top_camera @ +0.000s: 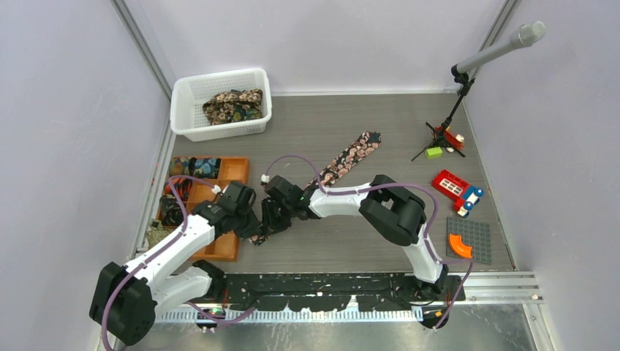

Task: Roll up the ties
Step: Roll the tie at the center of the board.

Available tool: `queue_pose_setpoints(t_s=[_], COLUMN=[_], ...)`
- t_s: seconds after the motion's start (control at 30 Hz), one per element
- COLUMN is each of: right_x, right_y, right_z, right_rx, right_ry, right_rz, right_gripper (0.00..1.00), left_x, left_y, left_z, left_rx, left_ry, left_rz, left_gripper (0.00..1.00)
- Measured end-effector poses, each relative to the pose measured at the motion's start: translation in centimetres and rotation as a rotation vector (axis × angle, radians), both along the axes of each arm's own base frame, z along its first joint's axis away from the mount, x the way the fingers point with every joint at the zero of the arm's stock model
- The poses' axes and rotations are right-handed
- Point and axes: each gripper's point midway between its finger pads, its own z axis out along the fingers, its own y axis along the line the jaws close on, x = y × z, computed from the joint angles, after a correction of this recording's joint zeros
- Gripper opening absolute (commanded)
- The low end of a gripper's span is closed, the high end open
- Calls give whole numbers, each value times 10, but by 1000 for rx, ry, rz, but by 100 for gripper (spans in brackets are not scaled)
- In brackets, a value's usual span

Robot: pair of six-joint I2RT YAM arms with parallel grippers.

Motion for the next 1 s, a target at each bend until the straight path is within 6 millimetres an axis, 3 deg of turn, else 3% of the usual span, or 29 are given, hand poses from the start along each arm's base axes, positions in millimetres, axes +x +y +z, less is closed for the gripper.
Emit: queue_pose_setpoints(t_s=[0.2,0.37,0.63,0.8,1.0], right_x=[4,7,7,7,5], right_y=[-5,-21,-44,-53,-59], right_z=[-1,1,26,37,31], right_rx=[-17,-75,-104,-104,-127], right_ry=[-19,-55,-118,-141,-140], right_rz=[3,-4,-13,-26,-28], right_gripper=[17,17,17,18,18], left_x=[5,13,23,31,36], left_y=[-3,-7,-12,-16,-19], left_z=[-5,-10,-19,-17,-14], left_rx=[11,11,14,8,4], left_ry=[12,11,14,0,-12], left_rz=[-7,-8,-8,-8,-7], left_gripper=[0,0,0,12,35])
